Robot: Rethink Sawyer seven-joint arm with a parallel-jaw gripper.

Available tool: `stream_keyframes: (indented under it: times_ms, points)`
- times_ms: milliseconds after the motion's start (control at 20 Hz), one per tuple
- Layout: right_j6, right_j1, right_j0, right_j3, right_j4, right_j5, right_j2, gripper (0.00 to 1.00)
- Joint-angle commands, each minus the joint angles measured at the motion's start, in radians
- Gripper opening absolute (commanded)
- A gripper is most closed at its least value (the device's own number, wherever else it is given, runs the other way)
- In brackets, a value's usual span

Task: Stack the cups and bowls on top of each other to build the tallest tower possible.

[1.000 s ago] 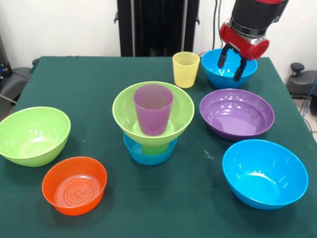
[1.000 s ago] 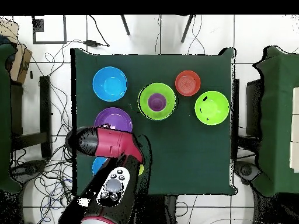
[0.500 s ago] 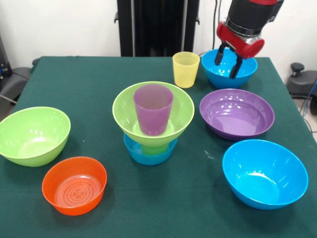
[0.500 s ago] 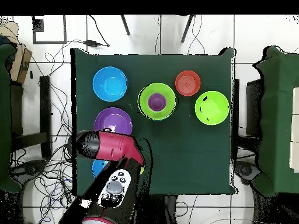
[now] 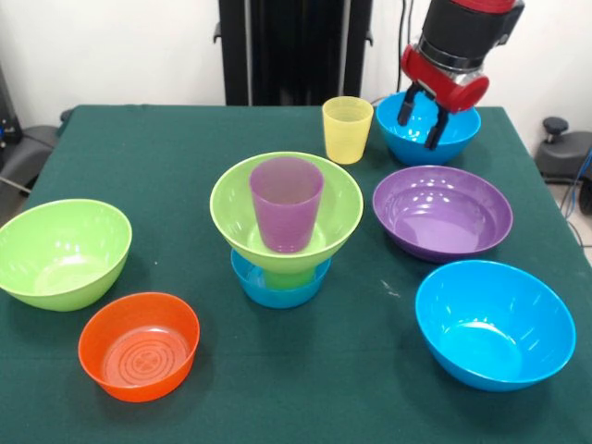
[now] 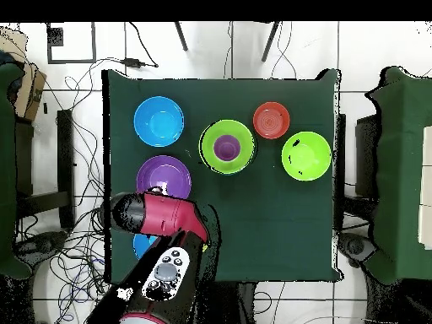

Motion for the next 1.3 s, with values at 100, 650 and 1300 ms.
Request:
stream_keyframes:
  times_ms: [100, 650, 1300]
  points:
    - [0.164, 0.058, -0.009, 0.045, 0.043, -0.141, 0.104, 1.0]
    - [0.178, 0.04, 0.032, 0.007, 0.079, -0.079, 0.094, 1.0]
    - [0.206, 0.017, 0.102, -0.037, 0.108, 0.058, 0.004, 1.0]
